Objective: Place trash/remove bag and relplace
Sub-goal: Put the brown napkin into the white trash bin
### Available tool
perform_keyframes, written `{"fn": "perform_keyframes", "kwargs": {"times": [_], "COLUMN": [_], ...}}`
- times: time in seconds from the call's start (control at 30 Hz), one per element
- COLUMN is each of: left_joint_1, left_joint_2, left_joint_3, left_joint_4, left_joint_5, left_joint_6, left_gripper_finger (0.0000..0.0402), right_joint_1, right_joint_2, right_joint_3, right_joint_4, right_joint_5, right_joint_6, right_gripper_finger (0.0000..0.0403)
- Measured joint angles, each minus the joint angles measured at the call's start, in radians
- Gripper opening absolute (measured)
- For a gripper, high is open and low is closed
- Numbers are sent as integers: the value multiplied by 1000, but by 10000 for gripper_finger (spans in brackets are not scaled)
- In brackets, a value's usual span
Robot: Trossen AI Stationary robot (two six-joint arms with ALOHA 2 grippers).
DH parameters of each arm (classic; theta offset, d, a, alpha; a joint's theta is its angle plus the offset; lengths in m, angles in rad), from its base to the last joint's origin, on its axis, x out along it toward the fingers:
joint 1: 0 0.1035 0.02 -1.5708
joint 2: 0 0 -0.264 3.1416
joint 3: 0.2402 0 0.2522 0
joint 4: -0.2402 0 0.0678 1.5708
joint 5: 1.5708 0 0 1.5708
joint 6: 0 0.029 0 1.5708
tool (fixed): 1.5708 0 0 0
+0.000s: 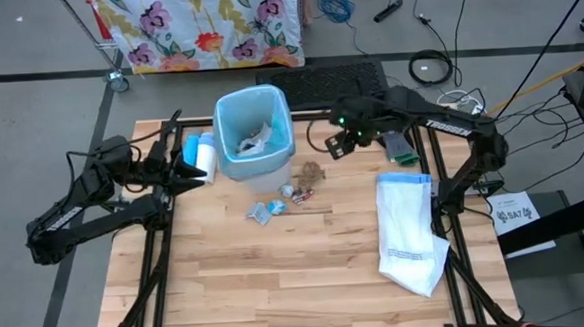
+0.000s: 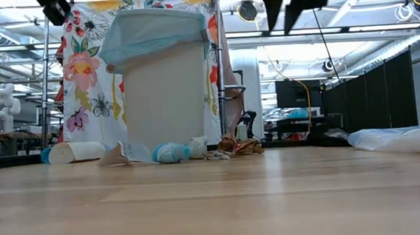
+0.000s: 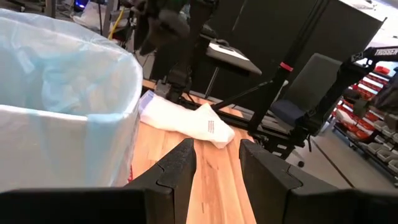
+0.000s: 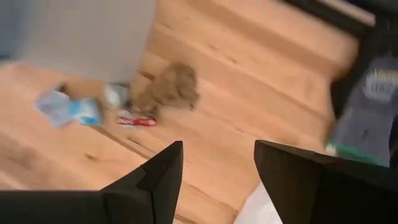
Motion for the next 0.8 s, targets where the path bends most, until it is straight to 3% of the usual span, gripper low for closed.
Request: {"fn": "perform_keyframes", "kwargs": {"times": [0.17, 0.53, 0.8], "left_joint_1": [0, 0, 0], "left_joint_2": [0, 0, 0], "left_joint_3": [0, 0, 0], "left_joint_4": [0, 1, 1], "left_joint_5": [0, -3, -64], "left_joint_6": [0, 1, -3], "left_gripper_finger": [130, 130, 130], "right_joint_1": [46, -70, -181], "right_joint_2": [1, 4, 111], "right_joint_3": [-179, -695, -767], "right_joint_4": [138, 949, 1103], "right_joint_5": [-16, -306, -386], "right_joint_6": [67, 117, 51], "right_gripper_finger": [190, 190, 189]}}
